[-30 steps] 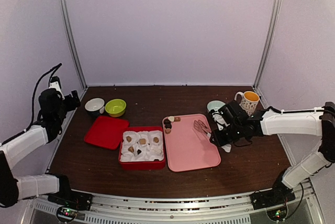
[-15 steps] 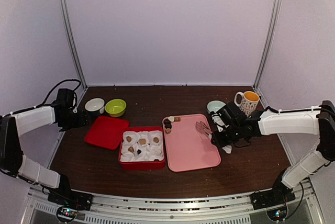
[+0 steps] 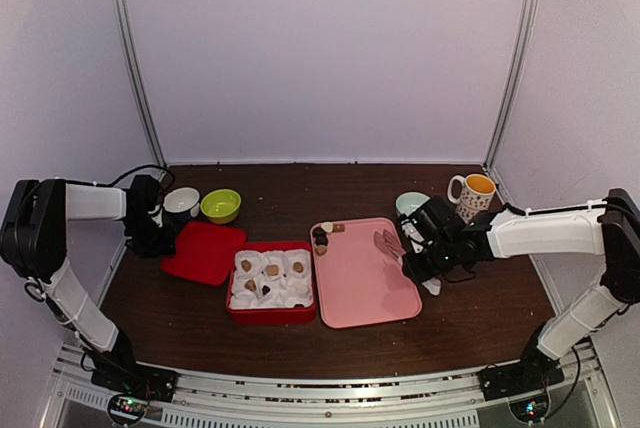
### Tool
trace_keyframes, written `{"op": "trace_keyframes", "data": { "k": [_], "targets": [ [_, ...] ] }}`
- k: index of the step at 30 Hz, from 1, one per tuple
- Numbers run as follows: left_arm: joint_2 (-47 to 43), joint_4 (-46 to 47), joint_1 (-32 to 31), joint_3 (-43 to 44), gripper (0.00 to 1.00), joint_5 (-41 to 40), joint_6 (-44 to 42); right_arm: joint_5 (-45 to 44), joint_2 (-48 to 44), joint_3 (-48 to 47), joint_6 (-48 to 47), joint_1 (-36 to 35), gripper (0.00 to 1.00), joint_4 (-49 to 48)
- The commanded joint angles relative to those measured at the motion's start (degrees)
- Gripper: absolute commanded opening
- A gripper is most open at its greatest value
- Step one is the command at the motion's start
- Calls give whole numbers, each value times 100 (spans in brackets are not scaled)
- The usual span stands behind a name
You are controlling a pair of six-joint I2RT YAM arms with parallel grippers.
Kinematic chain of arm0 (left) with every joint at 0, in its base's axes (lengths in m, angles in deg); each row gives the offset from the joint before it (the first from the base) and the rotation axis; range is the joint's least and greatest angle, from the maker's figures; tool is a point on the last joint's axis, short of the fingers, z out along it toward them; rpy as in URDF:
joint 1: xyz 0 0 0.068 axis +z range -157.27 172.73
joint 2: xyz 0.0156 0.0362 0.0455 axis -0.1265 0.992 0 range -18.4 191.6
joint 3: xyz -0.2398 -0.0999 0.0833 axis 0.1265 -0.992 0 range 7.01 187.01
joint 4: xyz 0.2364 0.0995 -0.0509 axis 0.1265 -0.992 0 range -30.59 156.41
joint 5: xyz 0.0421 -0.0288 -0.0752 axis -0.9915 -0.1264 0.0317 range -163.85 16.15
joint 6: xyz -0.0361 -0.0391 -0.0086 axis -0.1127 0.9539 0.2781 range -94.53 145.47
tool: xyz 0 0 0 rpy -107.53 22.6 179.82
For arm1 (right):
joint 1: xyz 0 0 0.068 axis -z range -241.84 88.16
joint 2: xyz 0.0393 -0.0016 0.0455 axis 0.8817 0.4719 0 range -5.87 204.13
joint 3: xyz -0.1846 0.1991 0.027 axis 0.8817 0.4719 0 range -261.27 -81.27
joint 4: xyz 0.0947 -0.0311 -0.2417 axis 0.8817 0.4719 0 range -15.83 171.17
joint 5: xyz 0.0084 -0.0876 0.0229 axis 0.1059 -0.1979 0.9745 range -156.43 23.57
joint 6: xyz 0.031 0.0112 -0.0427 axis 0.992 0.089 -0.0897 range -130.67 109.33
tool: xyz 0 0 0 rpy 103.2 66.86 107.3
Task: Pack the chocolate
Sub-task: Place the clamp on the plate.
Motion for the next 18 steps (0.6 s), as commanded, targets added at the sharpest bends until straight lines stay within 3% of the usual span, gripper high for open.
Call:
{"op": "trace_keyframes", "data": {
  "k": [1, 18],
  "targets": [
    [251, -109, 8, 212, 45, 195, -52, -322, 44, -149, 31, -123, 34, 0],
    [376, -271, 10, 299, 31, 222, -110, -763, 43, -55, 86, -287, 43, -62]
  ]
}}
